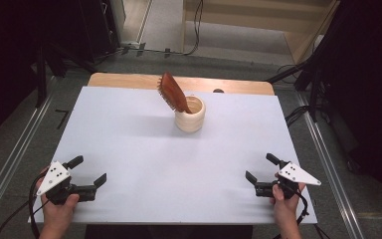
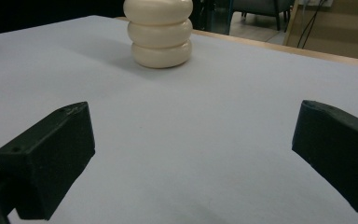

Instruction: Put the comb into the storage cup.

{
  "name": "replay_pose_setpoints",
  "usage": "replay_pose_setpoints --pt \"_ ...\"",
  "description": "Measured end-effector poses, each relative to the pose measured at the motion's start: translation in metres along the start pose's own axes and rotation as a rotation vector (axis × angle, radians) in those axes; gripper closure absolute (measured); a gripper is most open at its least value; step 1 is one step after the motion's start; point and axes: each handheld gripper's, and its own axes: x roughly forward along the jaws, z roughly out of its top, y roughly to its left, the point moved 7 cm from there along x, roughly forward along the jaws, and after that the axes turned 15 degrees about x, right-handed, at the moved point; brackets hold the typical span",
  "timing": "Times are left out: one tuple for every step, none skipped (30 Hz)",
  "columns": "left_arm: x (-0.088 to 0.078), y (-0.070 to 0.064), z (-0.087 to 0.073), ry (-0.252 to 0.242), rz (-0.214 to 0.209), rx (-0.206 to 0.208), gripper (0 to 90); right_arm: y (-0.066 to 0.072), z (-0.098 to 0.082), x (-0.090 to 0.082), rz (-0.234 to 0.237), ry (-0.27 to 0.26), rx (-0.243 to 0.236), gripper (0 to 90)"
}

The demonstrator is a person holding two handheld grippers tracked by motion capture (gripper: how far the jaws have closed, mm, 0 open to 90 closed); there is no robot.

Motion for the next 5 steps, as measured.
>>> replay_pose_setpoints --pt "0.0000 0.0003 -0.0001 0.000 0.004 -0.005 0.0 -0.0007 0.0002 -0.0003 -0.006 -0.003 0.006 0.0" --pt "-0.0001 0.0009 -0.0005 0.003 0.006 -0.007 0.0 -0.0012 0.0006 -0.0004 -0.001 -0.006 0.009 0.0" --pt "-0.0001 0.0008 -0.0005 0.002 0.005 -0.014 0.0 -0.0016 0.0009 -0.0007 0.000 -0.009 0.016 0.0" --pt "-0.0003 0.0010 -0.0005 0.002 0.002 -0.016 0.0 -0.0025 0.0013 -0.0011 -0.006 -0.012 0.020 0.0" --pt "-0.0003 0.0013 -0.0005 0.000 -0.002 -0.016 0.0 -0.0029 0.0012 -0.0013 -0.011 -0.015 0.027 0.0"
